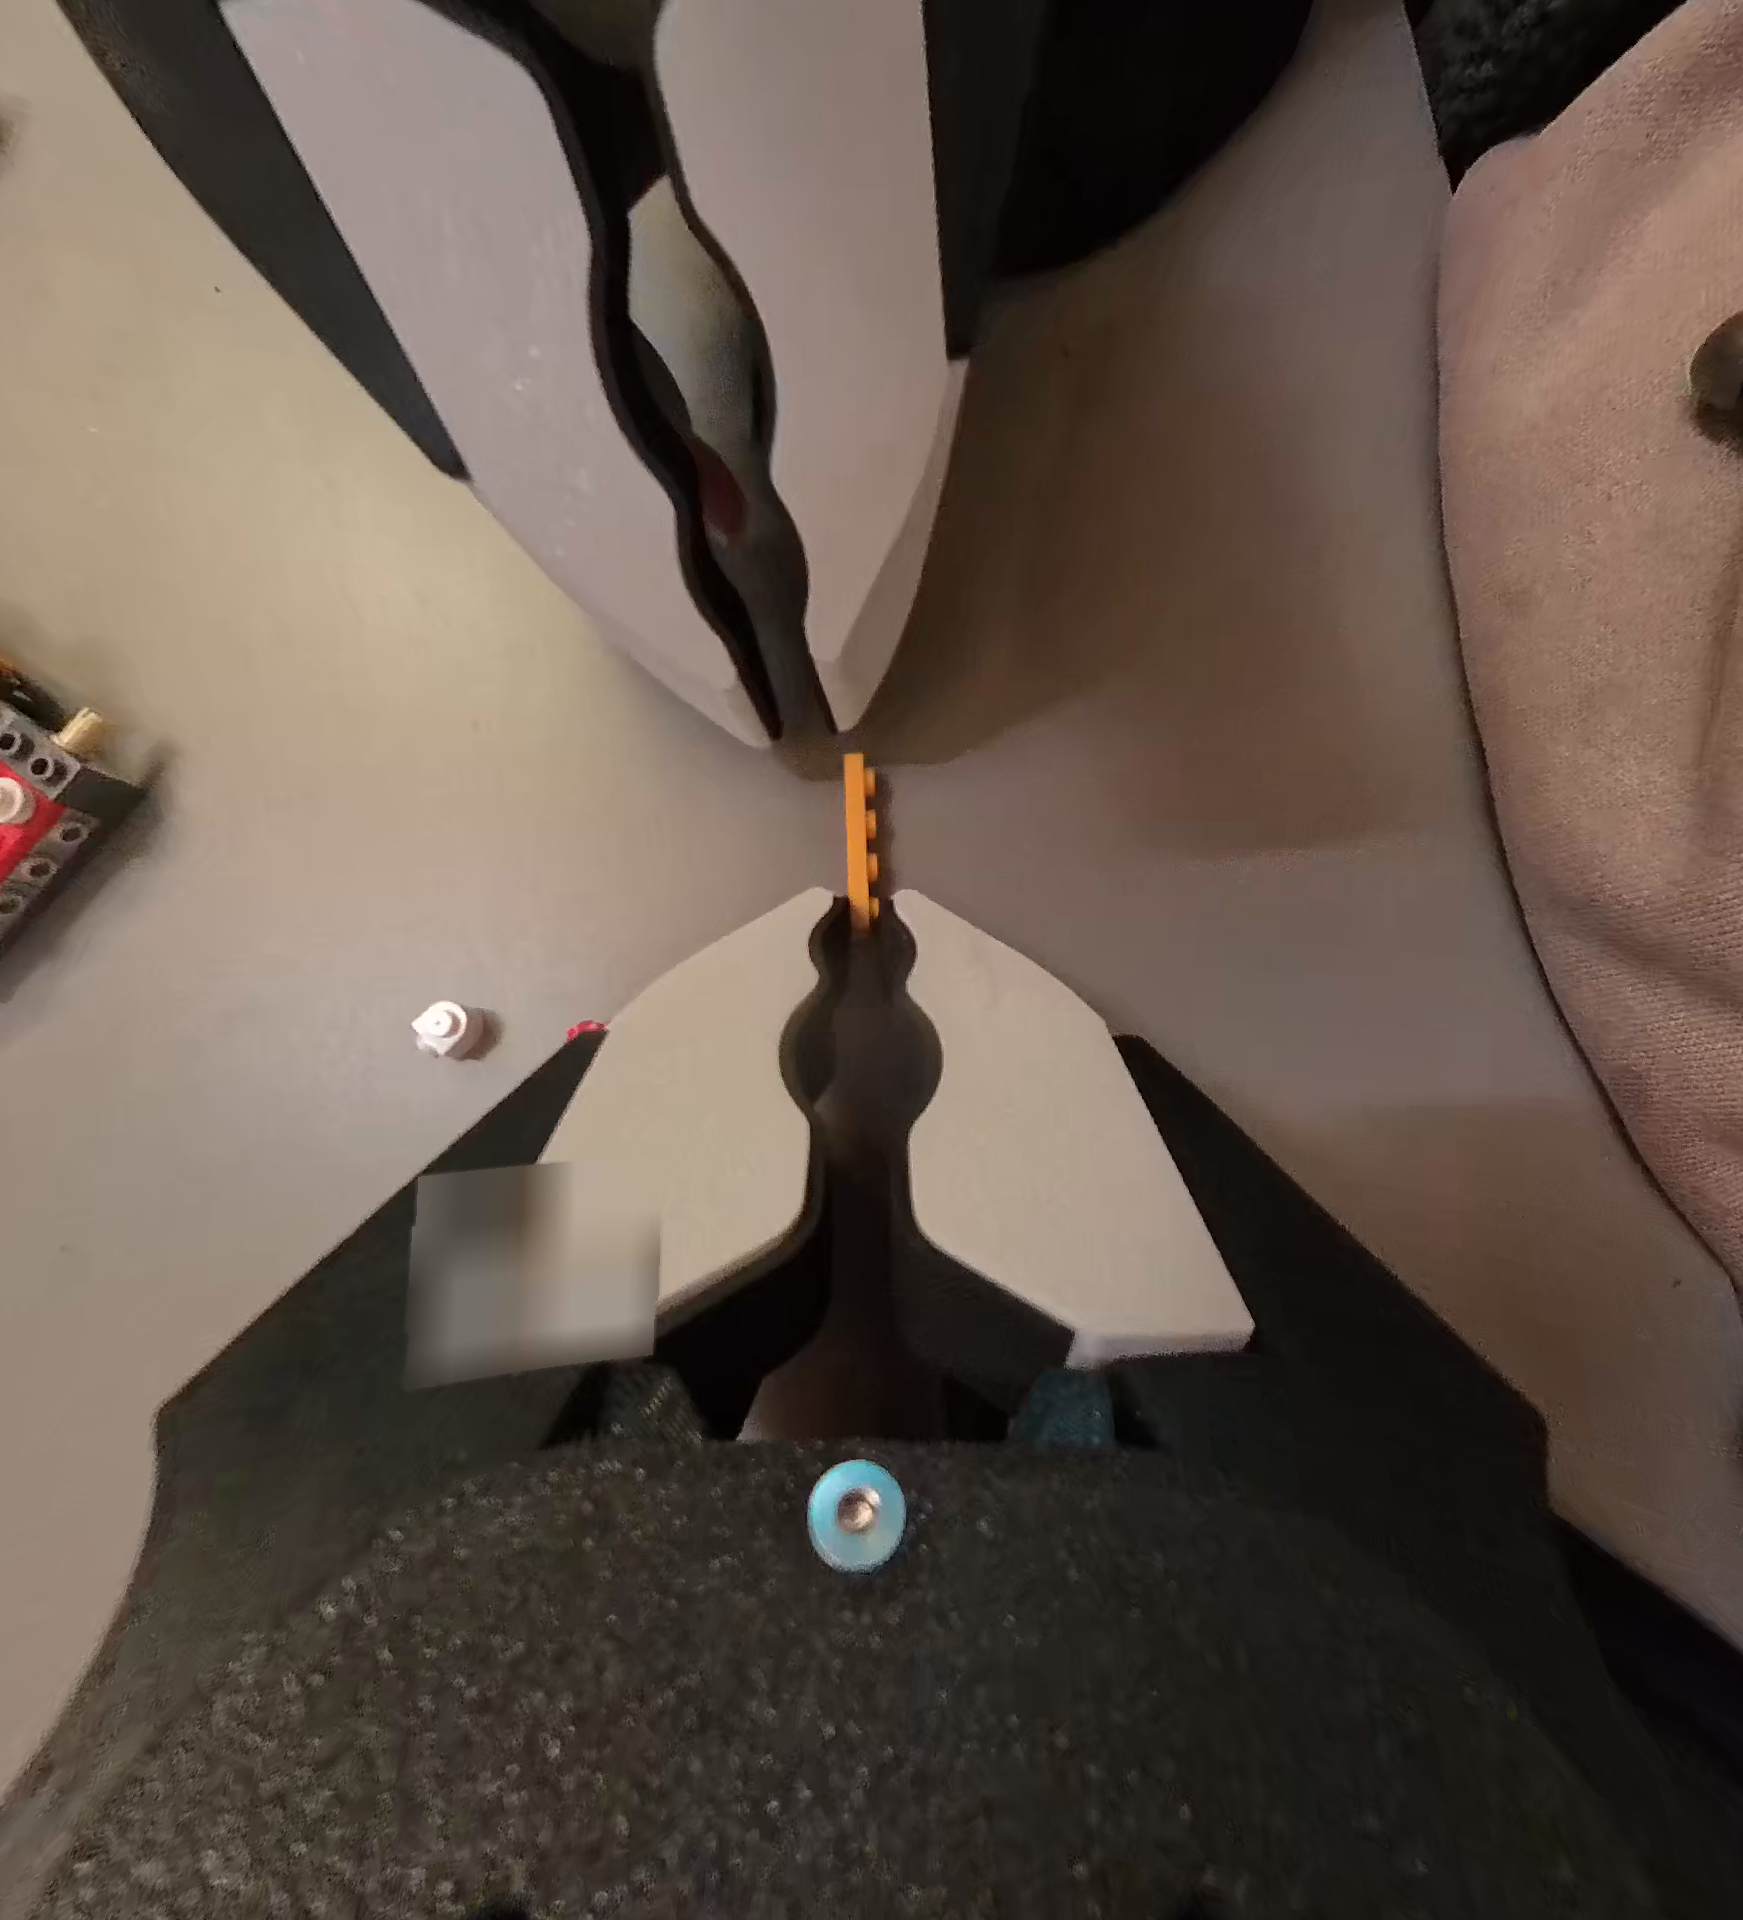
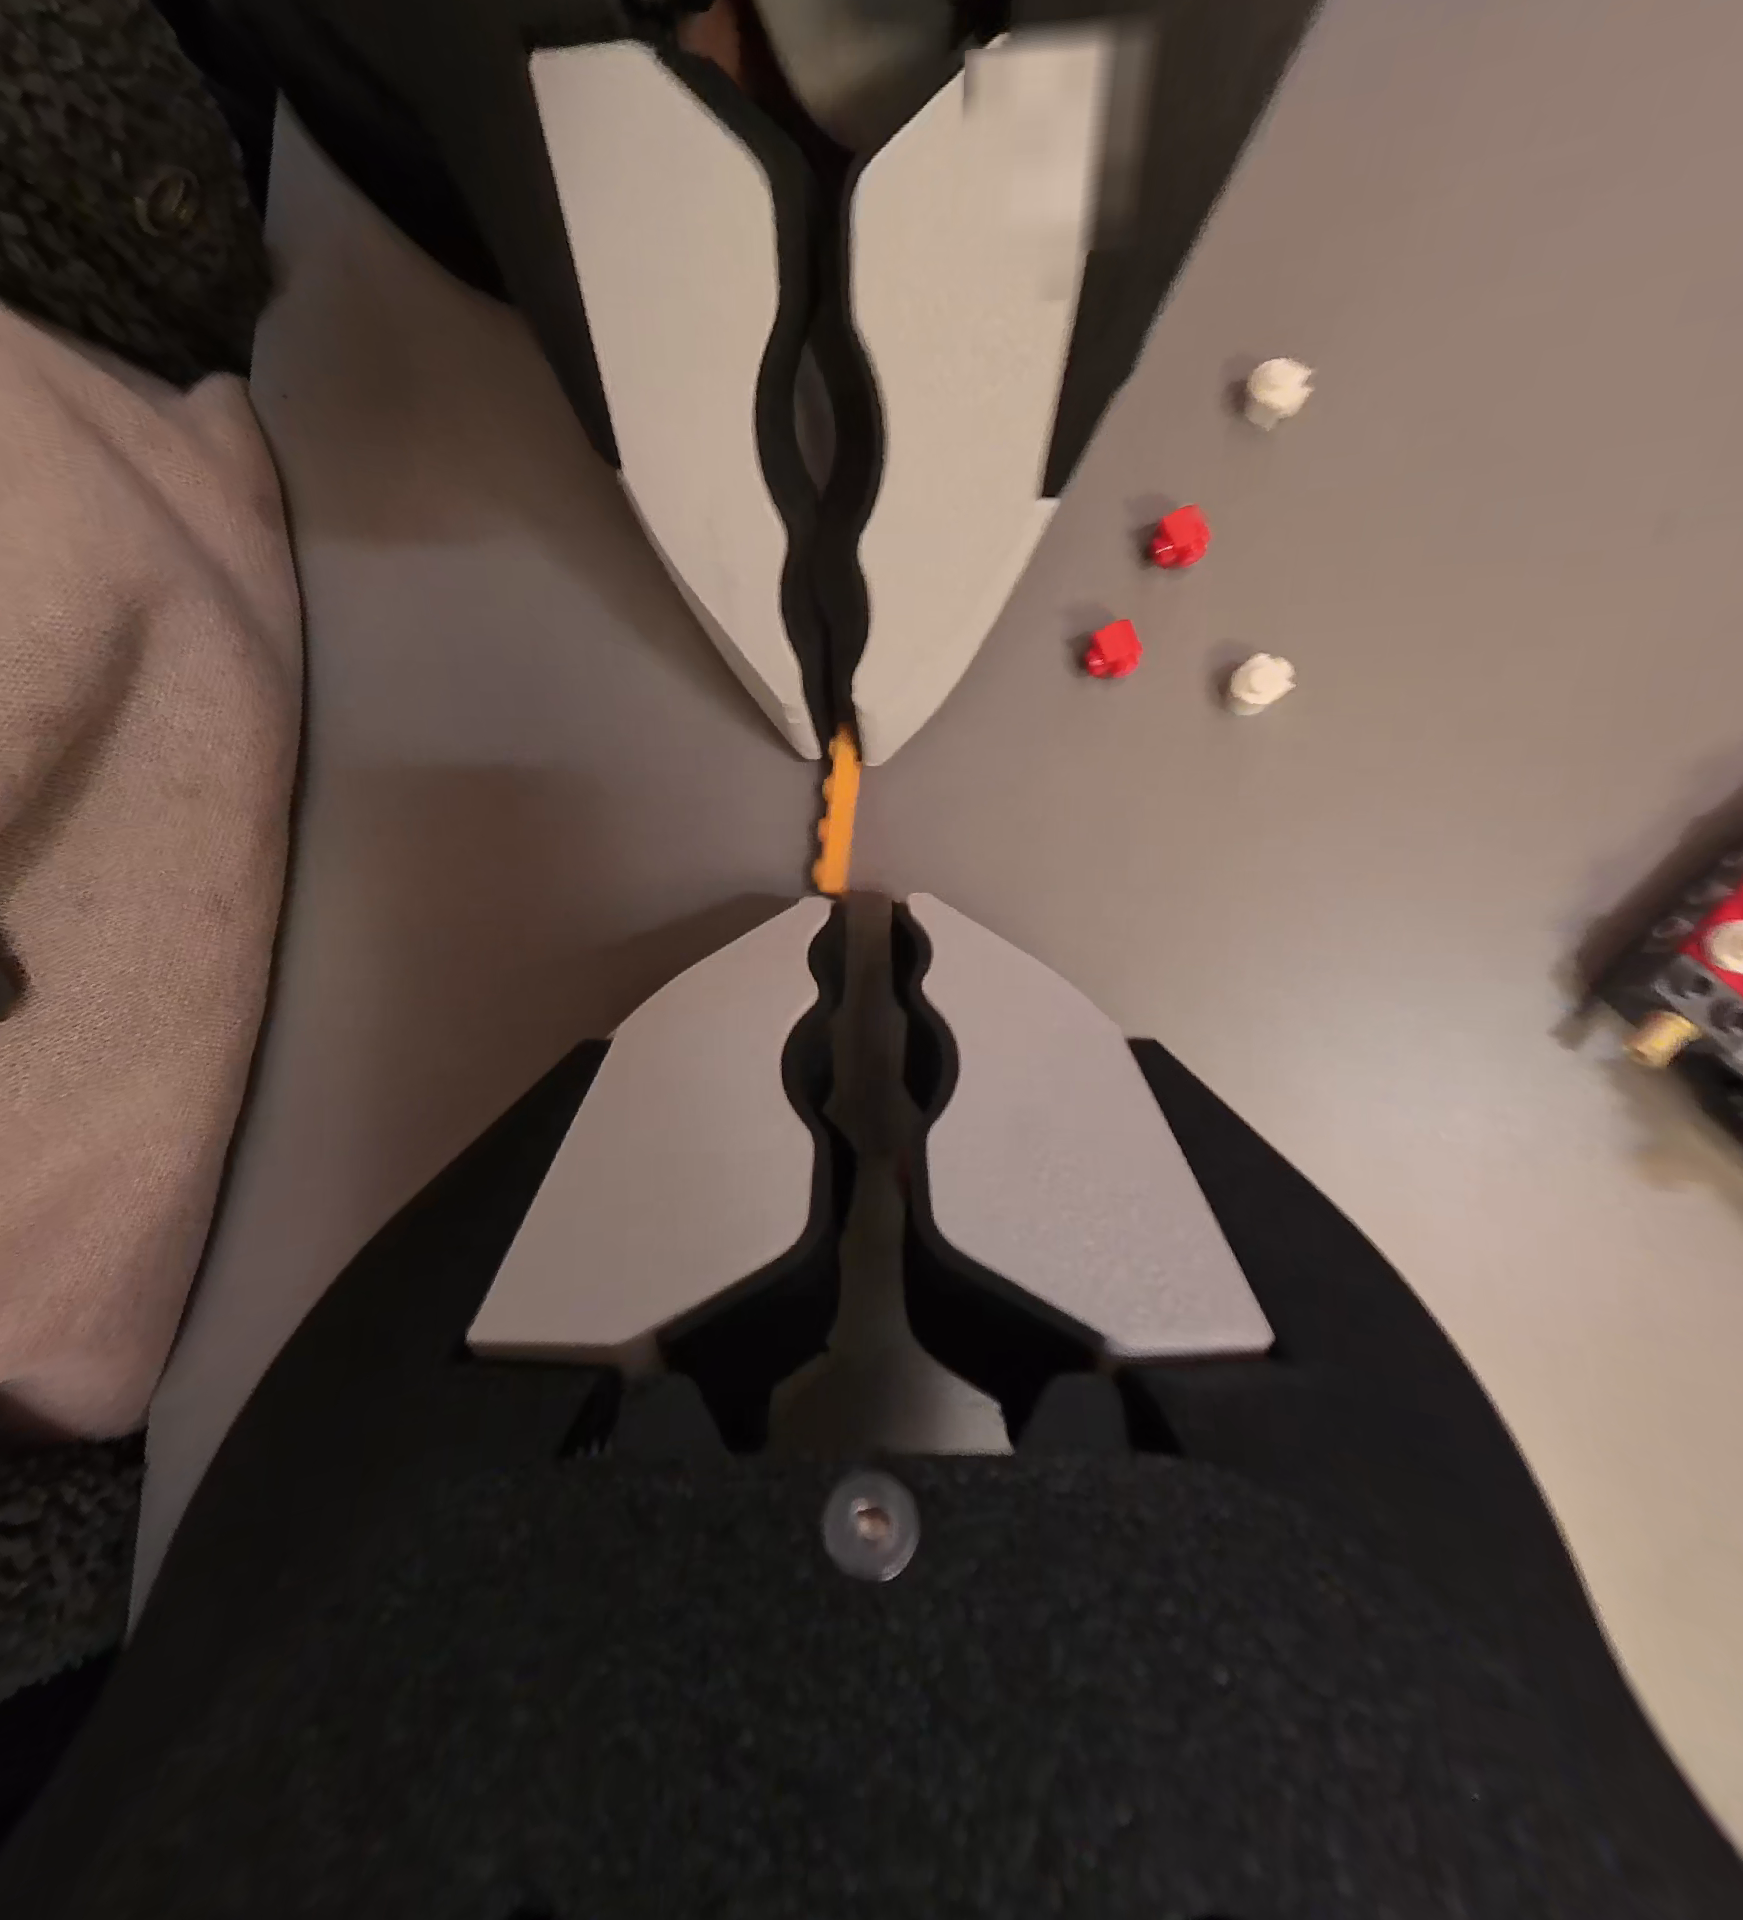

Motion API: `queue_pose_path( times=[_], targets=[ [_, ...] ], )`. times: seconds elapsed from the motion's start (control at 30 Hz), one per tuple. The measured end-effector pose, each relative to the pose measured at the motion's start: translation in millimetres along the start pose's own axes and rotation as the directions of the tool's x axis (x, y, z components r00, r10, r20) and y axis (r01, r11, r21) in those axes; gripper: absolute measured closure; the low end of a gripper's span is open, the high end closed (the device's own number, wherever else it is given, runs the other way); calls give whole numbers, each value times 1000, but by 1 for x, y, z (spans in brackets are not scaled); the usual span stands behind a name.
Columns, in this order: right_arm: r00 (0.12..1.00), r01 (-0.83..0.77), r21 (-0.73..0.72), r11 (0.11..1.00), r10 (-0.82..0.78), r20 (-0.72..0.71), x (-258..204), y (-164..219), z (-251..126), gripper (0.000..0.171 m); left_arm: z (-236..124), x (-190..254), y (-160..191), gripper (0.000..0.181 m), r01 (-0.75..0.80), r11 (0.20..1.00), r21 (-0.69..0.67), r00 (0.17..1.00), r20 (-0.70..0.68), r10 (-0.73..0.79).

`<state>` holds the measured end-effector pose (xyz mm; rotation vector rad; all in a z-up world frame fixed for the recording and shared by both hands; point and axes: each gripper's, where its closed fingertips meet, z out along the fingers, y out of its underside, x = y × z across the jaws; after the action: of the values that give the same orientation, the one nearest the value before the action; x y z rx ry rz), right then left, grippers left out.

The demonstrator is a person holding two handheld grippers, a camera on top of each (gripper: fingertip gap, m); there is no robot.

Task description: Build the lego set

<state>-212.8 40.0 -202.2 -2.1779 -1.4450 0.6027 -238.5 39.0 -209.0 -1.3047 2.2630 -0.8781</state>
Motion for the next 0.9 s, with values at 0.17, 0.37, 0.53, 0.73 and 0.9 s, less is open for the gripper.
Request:
queue_pose_path(
  times=[0.17,0.37,0.53,0.73,0.9],
  targets=[
    [995,-34,83,996,41,-89,18,-5,-15,163,0,0,0,174,0,1000,1,1000,1,0],
    [983,-52,158,986,78,-164,36,-11,-25,162,-1,-1,1,172,-2,1000,0,1000,5,2],
    [976,-57,195,979,96,-195,48,-16,-26,161,-7,-2,1,167,7,1000,18,1000,3,-7],
    [978,-25,149,988,55,-202,60,-15,-18,159,-24,-14,2,165,39,997,63,998,49,-42],
    [989,34,49,998,-27,-143,63,-15,-1,156,-41,-34,8,167,85,992,95,986,138,-97]
  ],
)
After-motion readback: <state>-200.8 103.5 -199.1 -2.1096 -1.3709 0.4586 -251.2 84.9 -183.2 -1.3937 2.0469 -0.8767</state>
